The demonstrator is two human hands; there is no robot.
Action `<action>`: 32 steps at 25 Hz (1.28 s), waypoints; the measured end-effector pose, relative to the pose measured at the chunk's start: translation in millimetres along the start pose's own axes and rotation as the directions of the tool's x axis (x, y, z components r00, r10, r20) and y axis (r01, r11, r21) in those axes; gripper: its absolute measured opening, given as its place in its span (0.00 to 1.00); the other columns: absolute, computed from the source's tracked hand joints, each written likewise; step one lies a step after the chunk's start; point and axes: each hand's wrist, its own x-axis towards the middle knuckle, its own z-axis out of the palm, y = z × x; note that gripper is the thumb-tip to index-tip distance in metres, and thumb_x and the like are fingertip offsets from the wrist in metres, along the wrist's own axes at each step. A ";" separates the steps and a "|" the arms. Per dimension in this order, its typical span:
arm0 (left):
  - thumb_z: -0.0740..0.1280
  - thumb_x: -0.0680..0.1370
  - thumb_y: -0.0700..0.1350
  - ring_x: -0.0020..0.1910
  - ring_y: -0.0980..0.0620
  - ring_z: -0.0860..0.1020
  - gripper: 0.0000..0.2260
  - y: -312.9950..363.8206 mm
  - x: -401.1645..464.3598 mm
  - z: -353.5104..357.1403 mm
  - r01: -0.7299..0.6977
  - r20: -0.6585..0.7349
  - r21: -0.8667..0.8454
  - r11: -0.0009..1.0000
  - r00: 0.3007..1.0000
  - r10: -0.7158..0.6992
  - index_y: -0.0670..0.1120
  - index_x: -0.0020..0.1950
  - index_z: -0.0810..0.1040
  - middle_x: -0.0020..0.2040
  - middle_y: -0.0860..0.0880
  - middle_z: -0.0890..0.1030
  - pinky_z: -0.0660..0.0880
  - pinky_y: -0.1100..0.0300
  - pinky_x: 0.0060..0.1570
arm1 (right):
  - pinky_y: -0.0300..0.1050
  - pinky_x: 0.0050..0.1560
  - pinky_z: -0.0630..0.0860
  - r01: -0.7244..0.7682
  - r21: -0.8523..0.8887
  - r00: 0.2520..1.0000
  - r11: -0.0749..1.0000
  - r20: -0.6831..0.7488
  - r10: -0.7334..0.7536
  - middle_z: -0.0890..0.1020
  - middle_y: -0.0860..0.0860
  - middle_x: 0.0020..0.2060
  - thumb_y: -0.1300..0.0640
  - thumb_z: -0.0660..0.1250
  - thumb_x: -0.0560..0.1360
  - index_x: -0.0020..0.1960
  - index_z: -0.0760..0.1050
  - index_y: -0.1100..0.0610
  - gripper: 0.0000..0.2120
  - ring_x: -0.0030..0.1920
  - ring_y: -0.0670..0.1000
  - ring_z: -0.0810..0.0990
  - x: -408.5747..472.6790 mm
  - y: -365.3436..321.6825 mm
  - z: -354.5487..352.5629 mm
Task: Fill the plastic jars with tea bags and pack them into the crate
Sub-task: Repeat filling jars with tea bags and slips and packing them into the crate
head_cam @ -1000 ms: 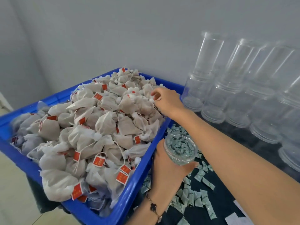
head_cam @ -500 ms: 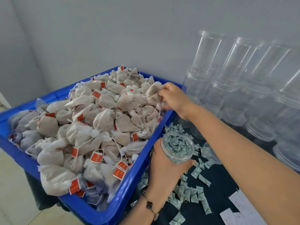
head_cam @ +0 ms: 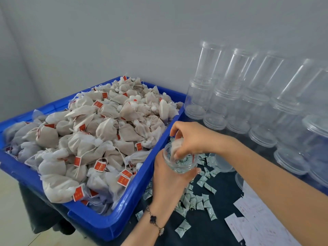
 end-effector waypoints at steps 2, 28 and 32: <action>0.81 0.58 0.52 0.52 0.62 0.77 0.34 -2.7 -1.5 -1.3 0.036 0.002 -0.031 0.999 0.999 -0.036 0.56 0.60 0.70 0.53 0.59 0.77 0.75 0.65 0.51 | 0.37 0.40 0.73 0.037 -0.050 0.999 0.998 -0.036 -0.038 0.78 0.46 0.48 0.52 0.75 0.67 0.54 0.73 0.50 0.18 0.43 0.43 0.76 4.1 -8.5 -3.9; 0.83 0.57 0.52 0.53 0.65 0.74 0.37 -2.6 -5.3 -5.9 0.134 0.014 -0.081 0.988 0.991 -0.133 0.55 0.60 0.68 0.55 0.61 0.75 0.72 0.67 0.54 | 0.32 0.32 0.75 0.044 0.137 0.991 0.990 -0.133 -0.026 0.78 0.45 0.40 0.57 0.71 0.70 0.45 0.73 0.49 0.08 0.35 0.41 0.78 3.2 -2.3 -14.3; 0.83 0.57 0.49 0.49 0.66 0.76 0.37 -5.2 -5.9 -3.4 0.153 0.029 -0.102 0.983 0.988 -0.151 0.57 0.58 0.66 0.50 0.65 0.73 0.74 0.68 0.51 | 0.32 0.40 0.71 0.124 0.008 0.981 0.992 -0.150 -0.122 0.80 0.46 0.46 0.57 0.68 0.74 0.53 0.77 0.53 0.08 0.42 0.40 0.77 13.8 -12.6 -2.6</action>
